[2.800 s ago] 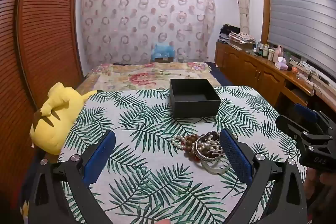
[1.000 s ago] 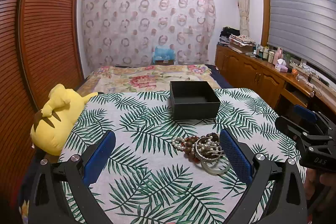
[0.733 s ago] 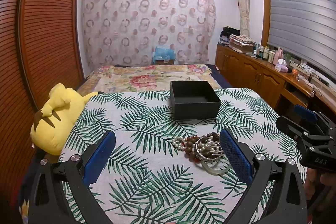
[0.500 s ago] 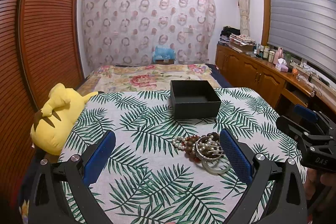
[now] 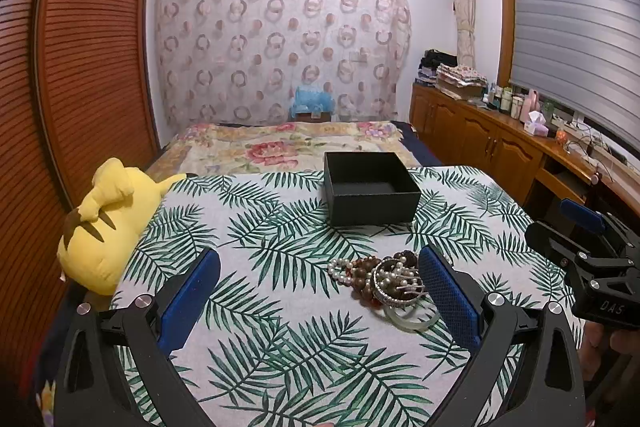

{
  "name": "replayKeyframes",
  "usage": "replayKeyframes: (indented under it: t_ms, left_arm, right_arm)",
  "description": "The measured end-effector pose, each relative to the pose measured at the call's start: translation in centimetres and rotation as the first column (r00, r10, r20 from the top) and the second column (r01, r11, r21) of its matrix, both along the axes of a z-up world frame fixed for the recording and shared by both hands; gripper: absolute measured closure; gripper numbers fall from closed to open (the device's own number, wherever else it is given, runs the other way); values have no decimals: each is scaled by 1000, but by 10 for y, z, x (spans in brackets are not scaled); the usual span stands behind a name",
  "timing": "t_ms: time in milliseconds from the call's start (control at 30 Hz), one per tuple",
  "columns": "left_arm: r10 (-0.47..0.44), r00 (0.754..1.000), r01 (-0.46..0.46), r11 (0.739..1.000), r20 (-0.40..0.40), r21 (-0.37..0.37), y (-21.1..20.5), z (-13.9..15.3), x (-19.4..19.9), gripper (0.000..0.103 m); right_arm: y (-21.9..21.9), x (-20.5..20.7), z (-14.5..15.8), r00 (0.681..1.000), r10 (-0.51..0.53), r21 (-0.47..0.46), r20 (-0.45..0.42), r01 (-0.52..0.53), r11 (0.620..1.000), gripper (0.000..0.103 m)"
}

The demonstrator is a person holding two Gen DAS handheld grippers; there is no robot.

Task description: Organize jewelry

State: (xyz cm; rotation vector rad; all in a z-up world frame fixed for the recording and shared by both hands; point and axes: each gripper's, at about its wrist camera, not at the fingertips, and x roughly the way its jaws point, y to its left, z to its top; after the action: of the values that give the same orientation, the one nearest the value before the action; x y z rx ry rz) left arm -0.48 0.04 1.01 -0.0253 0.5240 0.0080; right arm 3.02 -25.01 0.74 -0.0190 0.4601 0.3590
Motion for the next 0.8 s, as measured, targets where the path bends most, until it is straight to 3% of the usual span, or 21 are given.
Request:
replayKeyframes:
  t_ms: [367, 600, 800]
  left_arm:
    - [-3, 1000, 3, 1000, -29, -5, 4, -18, 7, 7]
    - [-23, 997, 22, 1000, -78, -16, 7, -39, 20, 7]
    - [-49, 991, 47, 999, -123, -14, 6, -55, 27, 7]
  right_arm:
    - [-2, 9, -15, 999, 15, -1, -30, -15, 1000, 2]
    - [-5, 23, -39, 994, 56, -31, -92, -59, 998, 6]
    - [3, 37, -66, 972, 126, -78, -198, -143, 987, 13]
